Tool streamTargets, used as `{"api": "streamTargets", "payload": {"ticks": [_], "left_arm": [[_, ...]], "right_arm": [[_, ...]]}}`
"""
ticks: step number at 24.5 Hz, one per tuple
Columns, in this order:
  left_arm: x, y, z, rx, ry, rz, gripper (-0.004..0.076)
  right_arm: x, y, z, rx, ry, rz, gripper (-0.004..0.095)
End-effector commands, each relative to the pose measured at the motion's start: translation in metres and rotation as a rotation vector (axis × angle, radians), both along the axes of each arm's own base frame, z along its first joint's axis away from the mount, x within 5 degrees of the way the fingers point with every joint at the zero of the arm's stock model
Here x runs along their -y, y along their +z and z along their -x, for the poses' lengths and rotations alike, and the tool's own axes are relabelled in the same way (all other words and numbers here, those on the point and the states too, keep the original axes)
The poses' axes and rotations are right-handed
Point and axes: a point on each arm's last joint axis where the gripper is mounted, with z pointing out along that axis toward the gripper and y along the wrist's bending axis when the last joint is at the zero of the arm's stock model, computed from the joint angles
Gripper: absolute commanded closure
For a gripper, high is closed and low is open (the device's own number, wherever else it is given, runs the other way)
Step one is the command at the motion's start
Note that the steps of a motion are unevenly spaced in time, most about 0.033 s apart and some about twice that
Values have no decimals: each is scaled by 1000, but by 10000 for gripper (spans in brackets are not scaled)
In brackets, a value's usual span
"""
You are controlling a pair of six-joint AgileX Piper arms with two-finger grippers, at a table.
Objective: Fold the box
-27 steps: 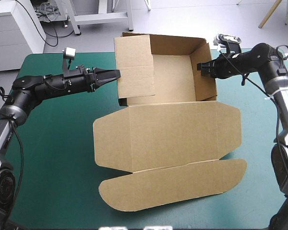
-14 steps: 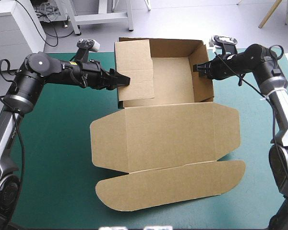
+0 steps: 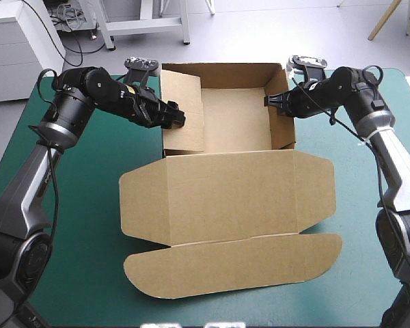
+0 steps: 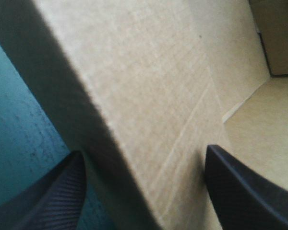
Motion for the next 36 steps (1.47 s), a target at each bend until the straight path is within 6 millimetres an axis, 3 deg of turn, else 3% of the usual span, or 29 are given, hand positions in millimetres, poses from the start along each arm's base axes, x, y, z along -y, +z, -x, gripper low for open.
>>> {"api": "streamTargets", "payload": {"ticks": [1, 6, 9, 12, 15, 19, 21, 29, 36], "left_arm": [[-1, 30, 6, 85, 49, 30, 234], [-4, 33, -5, 103, 94, -21, 282], [-1, 8, -17, -22, 60, -116, 303], [0, -6, -25, -60, 64, -150, 346], [3, -20, -33, -92, 61, -159, 452], [4, -19, -37, -59, 71, -147, 612], [4, -17, -39, -29, 79, -134, 733], [4, -21, -42, -26, 92, -146, 734], [11, -51, -51, -129, 70, -186, 734]], "right_arm": [[-2, 36, 8, 112, -47, -100, 911], [-10, 33, 10, 102, -70, -45, 911], [-24, 32, 13, 114, -75, 2, 912], [-25, 32, 14, 101, -75, -9, 912], [-25, 31, 14, 86, -81, -14, 912], [-25, 29, 16, 67, -80, 0, 912], [-25, 26, 17, 39, -71, 10, 912], [-27, 3, 13, -81, -39, 58, 912], [-28, -17, 9, -180, -16, 98, 911]]}}
